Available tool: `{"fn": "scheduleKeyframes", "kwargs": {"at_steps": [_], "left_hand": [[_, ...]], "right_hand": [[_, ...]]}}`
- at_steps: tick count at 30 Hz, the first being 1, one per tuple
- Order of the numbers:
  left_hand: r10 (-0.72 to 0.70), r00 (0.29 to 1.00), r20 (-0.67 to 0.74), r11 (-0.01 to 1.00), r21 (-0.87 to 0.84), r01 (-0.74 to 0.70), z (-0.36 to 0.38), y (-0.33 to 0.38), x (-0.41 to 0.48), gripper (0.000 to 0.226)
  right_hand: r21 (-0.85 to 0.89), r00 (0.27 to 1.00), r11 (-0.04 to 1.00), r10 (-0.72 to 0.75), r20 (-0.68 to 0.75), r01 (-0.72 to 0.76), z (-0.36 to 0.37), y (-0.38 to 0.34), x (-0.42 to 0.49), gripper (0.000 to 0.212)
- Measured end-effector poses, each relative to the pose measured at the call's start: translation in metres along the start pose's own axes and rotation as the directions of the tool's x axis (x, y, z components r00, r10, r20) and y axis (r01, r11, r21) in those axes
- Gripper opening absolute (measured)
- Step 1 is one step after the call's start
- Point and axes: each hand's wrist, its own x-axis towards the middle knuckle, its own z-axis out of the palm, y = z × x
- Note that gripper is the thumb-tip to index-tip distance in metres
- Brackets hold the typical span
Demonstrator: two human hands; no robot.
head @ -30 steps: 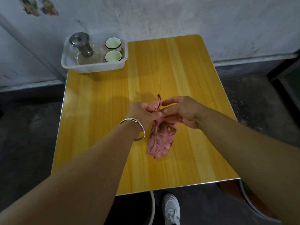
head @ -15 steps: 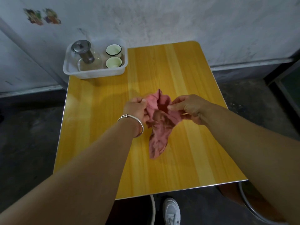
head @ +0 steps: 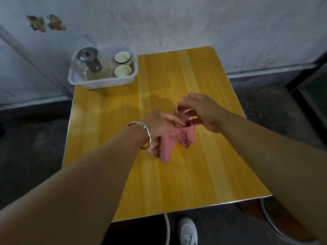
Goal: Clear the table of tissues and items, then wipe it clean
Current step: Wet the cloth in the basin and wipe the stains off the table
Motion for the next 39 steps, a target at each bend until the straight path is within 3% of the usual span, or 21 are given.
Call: {"fn": "scheduleKeyframes", "kwargs": {"at_steps": [3,5,7,9,12,16,19,25,29,33,35,37,39], "left_hand": [[0.113,0.959,-0.259,0.991,0.103,-0.089,0.001,-0.004,0.007,0.021],[0.111,0.933,-0.341,0.994,0.047,-0.101,0.002,-0.010,0.009,0.030],[0.125,0.944,-0.304,0.989,-0.034,-0.142,0.002,-0.013,0.010,0.052],[0.150,0.975,-0.166,0.984,-0.076,-0.164,0.001,-0.012,0.011,0.070],[0.073,0.997,-0.023,0.994,-0.084,-0.075,0.002,-0.010,0.012,0.070],[0.043,0.988,-0.151,0.983,0.184,-0.014,0.001,-0.008,0.014,0.047],[0.037,0.978,-0.205,0.953,0.303,0.028,0.002,-0.008,0.017,0.036],[0.035,0.960,-0.278,0.854,0.507,0.115,0.003,-0.011,0.018,0.033],[0.004,0.954,-0.299,0.847,0.508,0.156,0.005,-0.014,0.019,0.035],[-0.030,0.937,-0.349,0.856,0.476,0.204,0.001,-0.017,0.022,0.031],[-0.039,0.925,-0.377,0.864,0.452,0.221,-0.003,-0.023,0.020,0.027],[-0.041,0.927,-0.372,0.860,0.459,0.222,-0.005,-0.026,0.017,0.026],[-0.011,0.917,-0.399,0.865,0.456,0.209,-0.006,-0.026,0.016,0.022]], "right_hand": [[-0.020,0.996,1.000,-0.020,0.091,0.022,0.000,0.003,0.002,0.015],[-0.094,0.991,0.995,-0.031,0.131,0.043,-0.002,0.002,0.003,0.025],[-0.163,0.984,0.984,-0.041,0.171,0.069,-0.002,0.000,0.003,0.032],[-0.204,0.977,0.974,-0.056,0.204,0.098,-0.001,-0.003,0.003,0.032],[-0.275,0.984,0.955,-0.064,0.164,0.108,-0.001,-0.007,0.004,0.025],[-0.362,0.982,0.927,-0.150,-0.117,0.098,-0.005,-0.009,0.006,0.013],[-0.401,0.944,0.909,-0.223,-0.242,0.112,-0.009,-0.009,0.006,0.021],[-0.560,0.949,0.824,-0.240,-0.202,0.089,-0.010,-0.012,0.003,0.026],[-0.514,0.950,0.854,-0.218,-0.222,0.075,-0.014,-0.012,0.002,0.026],[-0.492,0.908,0.860,-0.309,-0.282,0.140,-0.019,-0.018,-0.001,0.028],[-0.498,0.947,0.855,-0.266,-0.180,0.146,-0.023,-0.022,-0.005,0.022],[-0.655,0.979,0.745,-0.201,-0.037,0.128,-0.026,-0.024,-0.009,0.021],[-0.750,0.953,0.643,-0.299,-0.057,0.157,-0.031,-0.023,-0.006,0.021]]}}
